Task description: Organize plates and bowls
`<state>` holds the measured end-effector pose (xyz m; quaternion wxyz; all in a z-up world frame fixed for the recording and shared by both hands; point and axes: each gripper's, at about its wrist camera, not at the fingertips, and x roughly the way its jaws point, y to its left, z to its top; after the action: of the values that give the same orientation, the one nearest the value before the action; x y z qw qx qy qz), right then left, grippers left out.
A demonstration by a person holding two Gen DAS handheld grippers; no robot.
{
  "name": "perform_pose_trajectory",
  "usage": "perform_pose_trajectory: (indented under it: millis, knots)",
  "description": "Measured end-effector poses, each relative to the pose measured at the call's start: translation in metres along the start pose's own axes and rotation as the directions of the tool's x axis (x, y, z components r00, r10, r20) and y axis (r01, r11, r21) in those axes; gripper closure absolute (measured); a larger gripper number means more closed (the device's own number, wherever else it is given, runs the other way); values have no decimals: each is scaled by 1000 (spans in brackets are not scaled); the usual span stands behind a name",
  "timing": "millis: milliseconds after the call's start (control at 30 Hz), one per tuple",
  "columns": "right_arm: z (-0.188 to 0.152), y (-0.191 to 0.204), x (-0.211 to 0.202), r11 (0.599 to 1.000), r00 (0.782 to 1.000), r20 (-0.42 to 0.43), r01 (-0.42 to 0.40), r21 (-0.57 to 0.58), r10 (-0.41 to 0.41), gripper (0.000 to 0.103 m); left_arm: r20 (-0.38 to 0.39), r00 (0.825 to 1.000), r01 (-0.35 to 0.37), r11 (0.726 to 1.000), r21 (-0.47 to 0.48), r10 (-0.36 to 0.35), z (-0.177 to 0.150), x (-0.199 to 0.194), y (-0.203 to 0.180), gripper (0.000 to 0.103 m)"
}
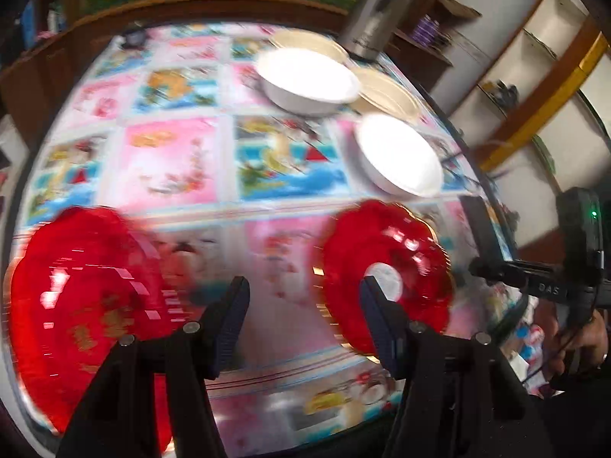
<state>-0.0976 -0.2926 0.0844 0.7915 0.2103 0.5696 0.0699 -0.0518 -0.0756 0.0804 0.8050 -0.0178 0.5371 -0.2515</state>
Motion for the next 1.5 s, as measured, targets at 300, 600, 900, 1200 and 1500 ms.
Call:
perform_pose_trajectory:
  millis: [300,600,900,1200,1500]
  knots:
    - [-12,-23,7,998,999,-20,-38,56,39,94,-101,995,-16,1000,26,18,-2,43,-17,45]
    - [-4,-23,17,996,997,-43,-64,55,66,94,-143,989,-25,1000,18,27,-5,59,-17,57]
    - [1,-21,26,996,994,-70,-76,42,78,92,-168,985,-25,999,28,30,-8,69,-21,64]
    - [3,-24,37,993,992,-68,-97,69,102,81,-172,984,-27,998,51,36,-8,75,-23,82]
    - [5,-15,34,996,994,-59,-87,29,88,94,-123,990,-59,994,89,69,-5,66,-31,84]
